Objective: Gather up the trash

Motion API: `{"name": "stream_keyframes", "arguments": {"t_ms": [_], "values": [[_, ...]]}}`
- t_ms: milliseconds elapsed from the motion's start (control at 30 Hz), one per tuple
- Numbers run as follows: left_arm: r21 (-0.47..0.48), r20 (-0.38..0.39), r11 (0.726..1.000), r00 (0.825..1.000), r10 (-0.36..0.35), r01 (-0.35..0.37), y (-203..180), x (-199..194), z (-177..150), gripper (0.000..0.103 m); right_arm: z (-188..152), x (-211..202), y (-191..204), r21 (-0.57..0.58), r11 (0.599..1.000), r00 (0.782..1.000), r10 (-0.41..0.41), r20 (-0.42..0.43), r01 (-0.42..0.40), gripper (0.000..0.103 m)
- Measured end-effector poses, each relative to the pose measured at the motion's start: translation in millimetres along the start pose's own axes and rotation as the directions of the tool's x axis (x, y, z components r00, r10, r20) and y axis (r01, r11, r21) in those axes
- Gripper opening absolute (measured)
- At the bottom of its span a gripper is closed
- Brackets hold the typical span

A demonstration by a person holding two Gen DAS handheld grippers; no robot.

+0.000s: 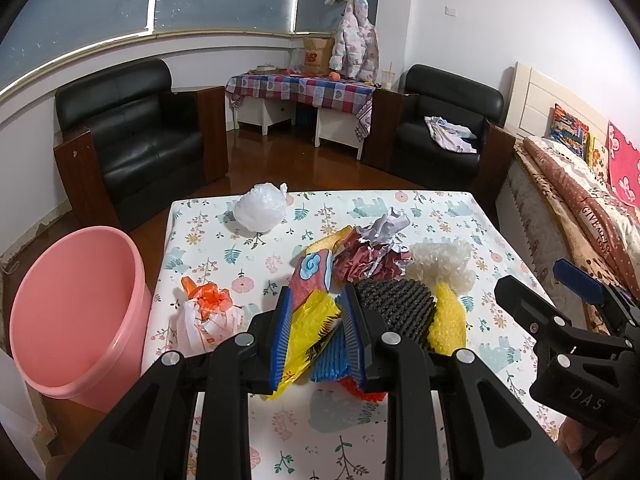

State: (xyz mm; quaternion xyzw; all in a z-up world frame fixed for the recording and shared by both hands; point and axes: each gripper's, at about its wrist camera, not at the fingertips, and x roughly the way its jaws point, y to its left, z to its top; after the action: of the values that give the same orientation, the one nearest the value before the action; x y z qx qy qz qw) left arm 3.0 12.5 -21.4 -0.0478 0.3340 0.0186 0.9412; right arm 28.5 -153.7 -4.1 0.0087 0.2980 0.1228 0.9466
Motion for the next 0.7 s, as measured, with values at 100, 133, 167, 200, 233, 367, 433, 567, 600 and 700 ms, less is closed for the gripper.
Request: {"name": "stream_keyframes", "arguments": {"t_ms": [100,133,167,200,233,367,433,567,600,700], "values": [[0.003,-0.006,1.000,1.000,-0.001,0.001,-1,1,3,0.024,0,1,-2,0.004,1.000,1.000,0.004,-0.003,-0.004,0.097],[0.003,-0.008,1.000,1.000,-0.002,0.002,-1,2,3,0.024,-1,2,-2,0.005,1.000,1.000,0.006,-0.004,-0.006,0.097],[0.002,-0.010,1.000,1.000,-0.002,0.002,-1,2,3,0.024,-1,2,-2,0.006,1.000,1.000,0.007,-0.005,-0.007,0.097],[0.002,-0.013,1.000,1.000,-0.002,0.002,0,2,3,0.024,-1,2,-3,0.007,1.000,1.000,0.009,-0.005,-0.009,0.097],[0.001,-0.016,1.000,1.000,-0.003,0.003,0,2,4,0.024,-1,2,-4,0.007,1.000,1.000,0.010,-0.006,-0.010,0.097],[-0.001,-0.028,1.000,1.000,-0.008,0.008,1,4,3,0.025,-2,2,-5,0.012,1.000,1.000,0.010,-0.010,-0.010,0.097],[-0.002,-0.032,1.000,0.999,-0.016,0.016,3,4,2,0.028,-4,3,-8,0.016,1.000,1.000,0.012,-0.016,-0.012,0.097],[-0.013,-0.035,1.000,0.999,-0.029,0.029,11,3,-2,0.036,-8,4,-14,0.020,1.000,1.000,0.015,-0.026,-0.014,0.097],[-0.014,-0.033,0.999,0.999,-0.035,0.035,13,2,-4,0.037,-9,4,-15,0.022,1.000,0.999,0.016,-0.030,-0.015,0.096],[-0.009,-0.028,0.999,0.999,-0.038,0.038,20,-1,-10,0.040,-12,6,-20,0.029,0.999,0.999,0.023,-0.046,-0.022,0.092]]}}
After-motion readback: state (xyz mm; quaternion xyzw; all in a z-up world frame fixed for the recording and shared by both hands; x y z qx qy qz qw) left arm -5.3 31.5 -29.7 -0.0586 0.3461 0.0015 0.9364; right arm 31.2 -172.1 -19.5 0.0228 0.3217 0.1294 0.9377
